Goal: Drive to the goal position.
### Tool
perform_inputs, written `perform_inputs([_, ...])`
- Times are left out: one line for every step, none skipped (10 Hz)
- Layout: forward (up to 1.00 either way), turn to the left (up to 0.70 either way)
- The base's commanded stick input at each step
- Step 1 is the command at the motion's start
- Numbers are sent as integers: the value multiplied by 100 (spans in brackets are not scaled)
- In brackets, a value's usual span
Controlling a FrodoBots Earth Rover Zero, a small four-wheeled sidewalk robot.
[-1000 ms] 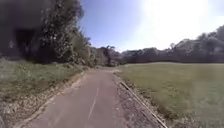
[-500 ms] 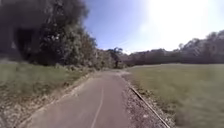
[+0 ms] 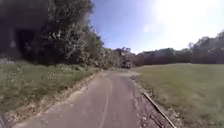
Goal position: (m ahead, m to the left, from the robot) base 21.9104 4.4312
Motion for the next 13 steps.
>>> perform_inputs([100, 0])
perform_inputs([100, 0])
perform_inputs([100, 0])
perform_inputs([100, 0])
perform_inputs([100, 0])
perform_inputs([100, 0])
perform_inputs([100, 0])
perform_inputs([100, 0])
perform_inputs([100, 0])
perform_inputs([100, 0])
perform_inputs([100, 0])
perform_inputs([100, 0])
perform_inputs([100, 0])
